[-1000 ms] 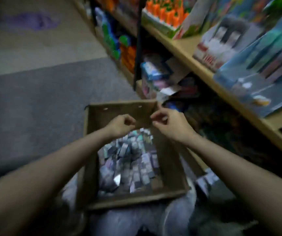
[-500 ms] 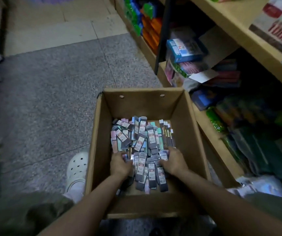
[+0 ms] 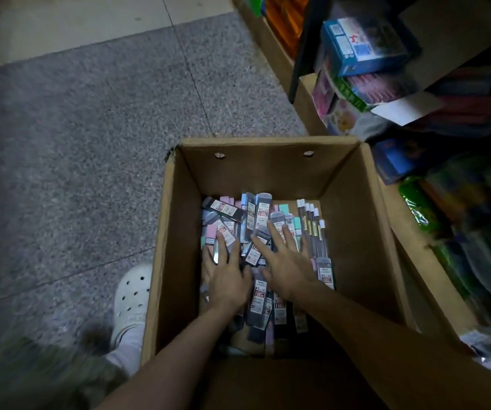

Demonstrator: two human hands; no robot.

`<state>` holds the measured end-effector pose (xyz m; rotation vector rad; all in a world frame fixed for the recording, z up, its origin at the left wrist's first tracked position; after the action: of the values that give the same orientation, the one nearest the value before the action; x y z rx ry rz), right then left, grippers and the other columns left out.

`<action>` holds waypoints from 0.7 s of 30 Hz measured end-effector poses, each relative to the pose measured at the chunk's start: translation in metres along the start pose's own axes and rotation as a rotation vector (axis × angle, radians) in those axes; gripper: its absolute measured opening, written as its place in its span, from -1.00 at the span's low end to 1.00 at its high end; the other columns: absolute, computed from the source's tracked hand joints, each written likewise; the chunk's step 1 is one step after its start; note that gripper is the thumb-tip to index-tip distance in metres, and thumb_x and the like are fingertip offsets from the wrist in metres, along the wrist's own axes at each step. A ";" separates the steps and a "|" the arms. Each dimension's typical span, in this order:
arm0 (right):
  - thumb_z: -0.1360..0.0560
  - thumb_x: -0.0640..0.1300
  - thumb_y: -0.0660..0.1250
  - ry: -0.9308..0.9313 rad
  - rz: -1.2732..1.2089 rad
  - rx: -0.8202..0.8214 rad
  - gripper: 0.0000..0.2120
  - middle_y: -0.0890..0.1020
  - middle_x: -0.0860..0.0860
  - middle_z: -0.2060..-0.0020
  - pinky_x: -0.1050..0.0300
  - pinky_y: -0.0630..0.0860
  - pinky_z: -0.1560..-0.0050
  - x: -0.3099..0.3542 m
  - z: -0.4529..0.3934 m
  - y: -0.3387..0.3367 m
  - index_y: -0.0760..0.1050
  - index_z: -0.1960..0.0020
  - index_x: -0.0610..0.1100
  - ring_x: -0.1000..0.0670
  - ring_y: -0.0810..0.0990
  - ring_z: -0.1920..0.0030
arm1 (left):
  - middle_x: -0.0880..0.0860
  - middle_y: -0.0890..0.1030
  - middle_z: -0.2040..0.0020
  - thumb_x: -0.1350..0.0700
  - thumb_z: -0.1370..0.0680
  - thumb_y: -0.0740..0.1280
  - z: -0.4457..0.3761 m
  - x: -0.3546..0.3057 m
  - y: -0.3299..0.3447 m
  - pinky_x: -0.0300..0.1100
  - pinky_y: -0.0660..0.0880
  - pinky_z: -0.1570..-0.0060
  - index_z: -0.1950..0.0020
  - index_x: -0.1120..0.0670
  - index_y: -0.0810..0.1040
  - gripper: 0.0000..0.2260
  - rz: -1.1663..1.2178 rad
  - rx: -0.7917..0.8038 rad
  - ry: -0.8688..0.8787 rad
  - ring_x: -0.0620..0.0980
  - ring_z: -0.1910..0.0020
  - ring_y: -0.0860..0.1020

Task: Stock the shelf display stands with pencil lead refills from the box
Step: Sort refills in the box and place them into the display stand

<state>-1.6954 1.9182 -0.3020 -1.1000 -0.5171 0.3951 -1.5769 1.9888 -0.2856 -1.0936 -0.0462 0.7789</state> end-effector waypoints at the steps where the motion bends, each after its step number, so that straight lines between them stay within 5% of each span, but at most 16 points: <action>1: -0.58 0.19 0.20 -0.011 -0.002 -0.021 -0.29 -0.24 0.01 -0.58 -0.33 -0.12 -0.47 -0.002 0.003 -0.001 -0.16 -0.56 0.22 -0.15 -0.19 -0.57 | -0.02 -0.28 -0.58 -0.06 -0.64 0.14 0.003 -0.001 0.001 0.16 -0.06 -0.49 -0.58 -0.12 -0.02 -0.44 -0.007 0.004 0.014 0.22 -0.54 -0.24; 7: -0.58 0.05 0.27 0.082 -0.197 -0.154 -0.53 0.38 -0.02 -0.36 -0.03 0.16 -0.35 -0.008 0.029 -0.009 0.32 -0.47 0.09 -0.05 0.26 -0.41 | -0.11 -0.11 -0.60 -0.03 -0.65 0.13 0.019 -0.008 0.004 0.18 -0.02 -0.50 -0.57 -0.11 0.12 -0.51 0.010 0.020 0.109 0.17 -0.55 -0.25; 13: -0.51 -0.20 0.42 0.310 -0.766 -0.225 -0.81 0.64 -0.02 0.07 0.24 0.51 0.03 -0.004 0.028 -0.020 0.65 -0.12 -0.11 0.08 0.54 0.13 | -0.05 0.50 -0.36 0.25 -0.58 0.26 0.015 -0.005 -0.011 0.02 0.21 -0.45 -0.25 -0.01 0.59 -0.69 0.323 -0.164 0.169 0.06 -0.51 0.16; 17: -0.56 -0.25 0.31 0.511 -0.954 -0.297 -0.90 0.60 -0.05 0.06 0.33 0.38 0.33 -0.016 0.020 -0.025 0.54 -0.03 -0.12 0.01 0.56 0.11 | 0.02 0.58 -0.08 0.37 -0.51 0.27 0.000 -0.007 -0.025 -0.13 0.42 -0.16 -0.03 0.04 0.64 -0.72 0.384 -0.290 0.088 -0.01 -0.16 0.46; 21: -0.57 -0.24 0.31 0.653 -1.122 -0.374 -0.77 0.60 -0.14 -0.01 0.12 0.54 0.27 -0.036 0.008 -0.029 0.39 -0.20 -0.14 -0.11 0.61 0.06 | 0.09 0.50 -0.12 0.43 -0.47 0.25 -0.018 -0.007 -0.029 0.02 0.45 -0.12 -0.04 0.12 0.57 -0.73 0.328 -0.305 0.061 0.09 -0.11 0.48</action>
<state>-1.7284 1.8928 -0.2800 -1.0441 -0.5430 -1.0440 -1.5593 1.9643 -0.2687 -1.4359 0.0702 1.0556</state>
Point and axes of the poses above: each hand's wrist, its own z-axis away from the middle knuckle, its own y-axis out of the palm, x = y × z, the point moved 4 cm from there along -z, towards the middle knuckle
